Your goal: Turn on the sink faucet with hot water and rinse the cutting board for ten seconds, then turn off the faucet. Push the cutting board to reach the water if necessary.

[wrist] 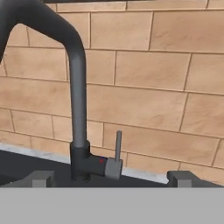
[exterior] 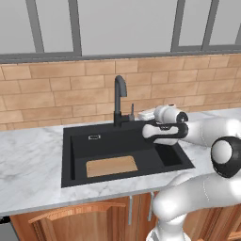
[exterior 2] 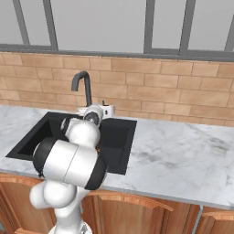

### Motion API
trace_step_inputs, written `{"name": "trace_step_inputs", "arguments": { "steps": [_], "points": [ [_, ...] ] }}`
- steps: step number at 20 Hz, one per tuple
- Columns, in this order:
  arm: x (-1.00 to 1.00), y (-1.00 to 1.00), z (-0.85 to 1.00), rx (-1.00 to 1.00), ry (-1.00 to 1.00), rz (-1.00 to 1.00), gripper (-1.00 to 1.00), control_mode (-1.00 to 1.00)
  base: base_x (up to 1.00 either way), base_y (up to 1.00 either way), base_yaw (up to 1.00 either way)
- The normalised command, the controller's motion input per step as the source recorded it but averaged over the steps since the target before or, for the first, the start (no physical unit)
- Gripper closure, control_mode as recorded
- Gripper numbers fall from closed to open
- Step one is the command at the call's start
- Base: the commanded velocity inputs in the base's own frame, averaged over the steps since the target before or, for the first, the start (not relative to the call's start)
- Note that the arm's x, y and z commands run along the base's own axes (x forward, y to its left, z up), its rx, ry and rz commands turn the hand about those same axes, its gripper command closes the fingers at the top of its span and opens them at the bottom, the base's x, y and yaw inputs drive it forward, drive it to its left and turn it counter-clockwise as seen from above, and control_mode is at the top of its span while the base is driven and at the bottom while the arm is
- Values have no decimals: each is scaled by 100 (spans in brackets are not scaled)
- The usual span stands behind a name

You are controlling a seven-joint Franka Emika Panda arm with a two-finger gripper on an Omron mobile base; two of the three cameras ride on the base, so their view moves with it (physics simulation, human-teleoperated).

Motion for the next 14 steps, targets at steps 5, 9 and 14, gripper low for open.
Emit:
{"name": "trace_step_inputs", "arguments": {
  "steps": [5,9,14],
  "points": [
    [32,0,-24,0,-2,0,-100,-100,0,0,0],
    [31,0,-18,0,-2,0,-100,-100,0,0,0],
    [37,6,-17,0,-2,-2,-100,-100,0,0,0]
  ]
}}
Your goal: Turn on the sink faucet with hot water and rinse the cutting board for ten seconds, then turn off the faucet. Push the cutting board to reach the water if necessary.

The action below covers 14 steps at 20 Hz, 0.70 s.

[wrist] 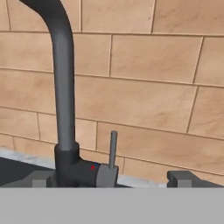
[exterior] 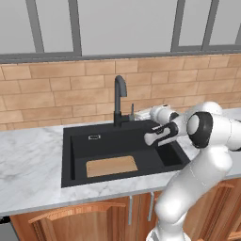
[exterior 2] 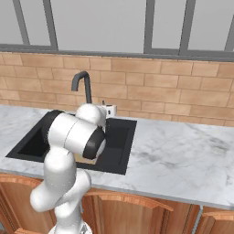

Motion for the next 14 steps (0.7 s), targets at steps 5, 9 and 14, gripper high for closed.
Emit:
{"name": "trace_step_inputs", "arguments": {
  "steps": [5,9,14],
  "points": [
    [21,2,-18,0,-2,-1,-100,-100,0,0,0],
    [12,0,-19,0,-2,0,-100,-100,0,0,0],
    [14,1,-17,0,-2,0,-100,-100,0,0,0]
  ]
}}
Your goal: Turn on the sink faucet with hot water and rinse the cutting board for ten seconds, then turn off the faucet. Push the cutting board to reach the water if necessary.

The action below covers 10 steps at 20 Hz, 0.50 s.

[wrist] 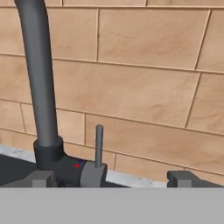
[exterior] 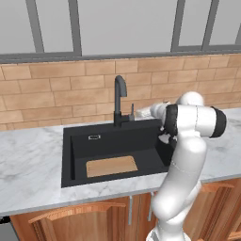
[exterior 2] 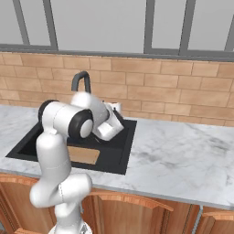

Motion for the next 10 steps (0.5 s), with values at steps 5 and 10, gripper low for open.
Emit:
{"name": "trace_step_inputs", "arguments": {
  "steps": [5,10],
  "points": [
    [15,7,-16,0,-2,0,-100,-100,0,0,0],
    [2,13,-17,0,0,0,-100,-100,0,0,0]
  ]
}}
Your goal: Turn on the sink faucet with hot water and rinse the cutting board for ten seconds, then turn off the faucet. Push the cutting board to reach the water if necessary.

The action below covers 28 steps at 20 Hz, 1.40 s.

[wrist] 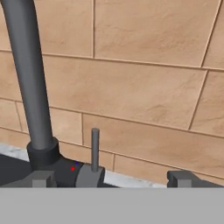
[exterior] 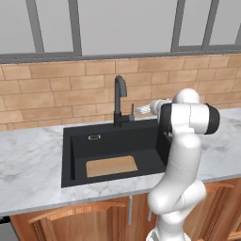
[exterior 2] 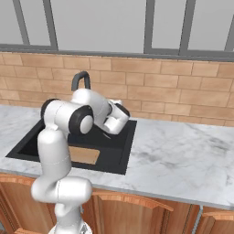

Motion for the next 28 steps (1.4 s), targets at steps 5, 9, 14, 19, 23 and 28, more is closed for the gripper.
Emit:
{"name": "trace_step_inputs", "arguments": {
  "steps": [5,9,14,19,23,28],
  "points": [
    [0,10,-22,0,-1,0,-100,-100,0,0,0],
    [0,10,-25,0,-3,0,-100,-100,0,0,0],
    [0,17,-25,0,-2,-1,-100,-100,0,0,0],
    [4,20,-19,0,-2,-4,-100,-100,0,0,0],
    [12,12,-9,1,-6,-6,-100,-100,0,0,0],
    [16,6,-14,4,-11,-5,-100,-100,0,0,0]
  ]
}}
